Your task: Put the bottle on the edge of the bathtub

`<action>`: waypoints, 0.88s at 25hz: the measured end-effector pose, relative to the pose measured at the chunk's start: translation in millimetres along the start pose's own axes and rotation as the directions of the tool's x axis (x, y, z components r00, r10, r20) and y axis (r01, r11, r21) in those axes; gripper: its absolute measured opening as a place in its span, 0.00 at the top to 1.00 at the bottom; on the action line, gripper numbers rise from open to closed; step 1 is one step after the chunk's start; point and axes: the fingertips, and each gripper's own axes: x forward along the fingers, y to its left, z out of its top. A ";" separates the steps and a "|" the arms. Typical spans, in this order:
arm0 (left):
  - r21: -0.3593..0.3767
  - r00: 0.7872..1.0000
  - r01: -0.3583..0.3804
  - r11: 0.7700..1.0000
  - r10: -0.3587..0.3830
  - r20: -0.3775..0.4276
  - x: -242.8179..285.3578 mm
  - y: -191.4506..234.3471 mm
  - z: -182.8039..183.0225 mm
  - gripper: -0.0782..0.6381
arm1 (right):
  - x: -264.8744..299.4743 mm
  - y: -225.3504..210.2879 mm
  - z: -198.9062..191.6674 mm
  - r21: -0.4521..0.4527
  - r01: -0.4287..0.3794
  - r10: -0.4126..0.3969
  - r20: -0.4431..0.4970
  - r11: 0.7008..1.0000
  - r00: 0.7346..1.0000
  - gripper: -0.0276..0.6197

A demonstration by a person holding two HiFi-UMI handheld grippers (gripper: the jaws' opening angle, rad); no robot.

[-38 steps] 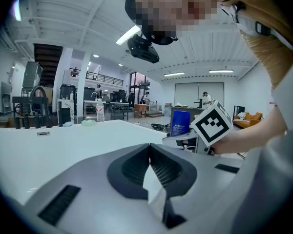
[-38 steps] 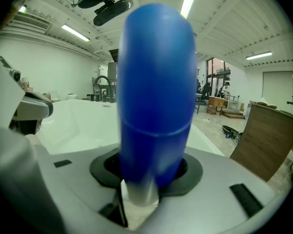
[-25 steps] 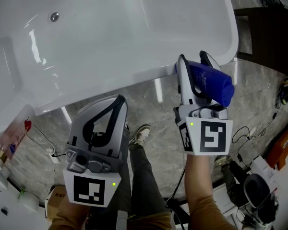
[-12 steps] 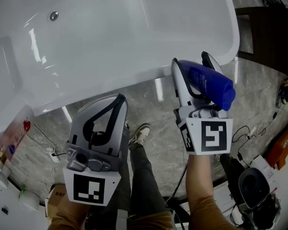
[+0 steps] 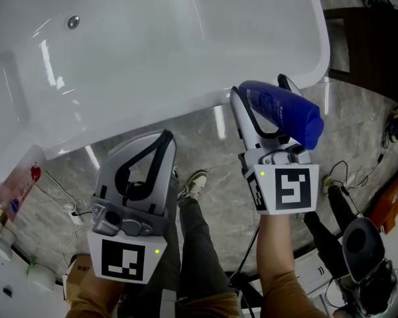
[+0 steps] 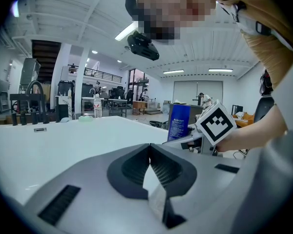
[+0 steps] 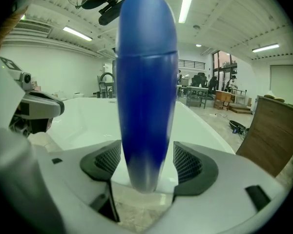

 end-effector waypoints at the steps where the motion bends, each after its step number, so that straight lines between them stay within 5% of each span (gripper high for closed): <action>1: 0.000 1.000 0.000 1.000 0.000 0.000 -0.4 -0.5 -0.3 0.88 | -1.0 0.5 0.1 -0.001 -0.001 0.001 0.001 1.000 1.000 0.46; 22: 0.044 0.999 -0.010 0.999 0.009 0.036 -13.1 -16.1 29.4 0.88 | -68.0 -11.1 -14.8 -0.054 0.047 -0.052 -0.076 0.997 0.996 0.45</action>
